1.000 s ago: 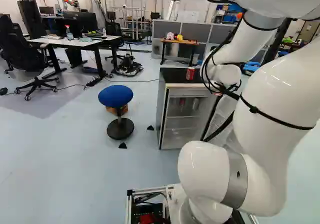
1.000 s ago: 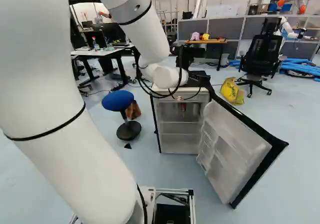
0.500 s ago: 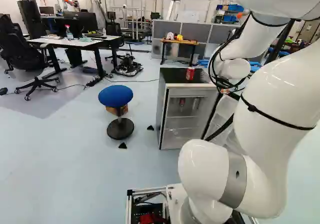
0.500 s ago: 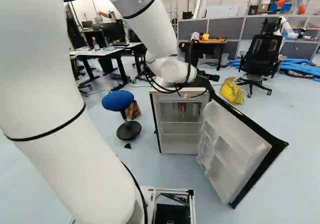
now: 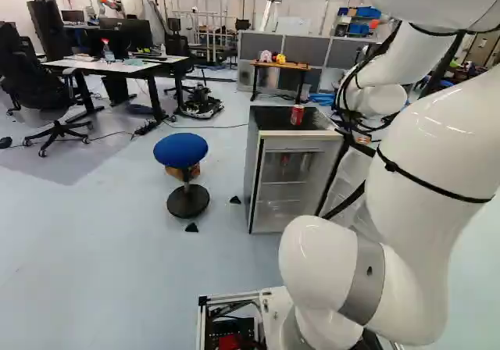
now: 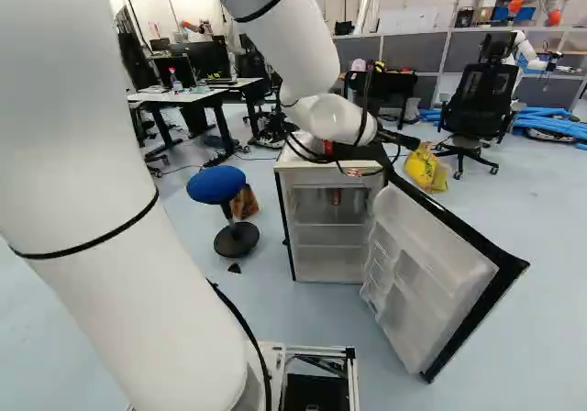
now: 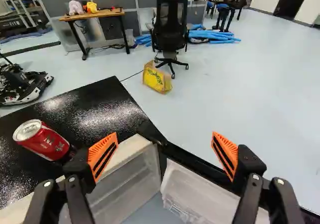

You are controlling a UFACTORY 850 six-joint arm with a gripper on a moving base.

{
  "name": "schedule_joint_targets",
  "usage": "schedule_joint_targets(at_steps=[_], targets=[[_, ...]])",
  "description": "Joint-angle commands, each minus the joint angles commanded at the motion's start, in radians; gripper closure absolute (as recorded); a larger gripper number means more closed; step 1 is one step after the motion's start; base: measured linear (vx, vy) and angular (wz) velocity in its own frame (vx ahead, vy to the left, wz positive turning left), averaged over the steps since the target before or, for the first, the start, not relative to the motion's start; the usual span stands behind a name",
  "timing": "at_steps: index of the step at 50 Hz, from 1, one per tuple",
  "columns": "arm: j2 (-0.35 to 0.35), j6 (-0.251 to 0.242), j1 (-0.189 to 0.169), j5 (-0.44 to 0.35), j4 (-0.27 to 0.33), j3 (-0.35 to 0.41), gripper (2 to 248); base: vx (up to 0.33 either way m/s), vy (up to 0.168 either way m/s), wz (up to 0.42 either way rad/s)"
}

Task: Grab a drink from the fridge

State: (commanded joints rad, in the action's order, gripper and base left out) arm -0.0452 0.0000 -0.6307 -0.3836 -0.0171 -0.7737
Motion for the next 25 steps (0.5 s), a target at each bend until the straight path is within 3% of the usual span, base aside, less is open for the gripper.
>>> schedule_joint_targets(at_steps=[25], targets=[[-0.049,0.0,-0.075,0.1,0.0,-0.051,3,0.0,0.0,0.0]])
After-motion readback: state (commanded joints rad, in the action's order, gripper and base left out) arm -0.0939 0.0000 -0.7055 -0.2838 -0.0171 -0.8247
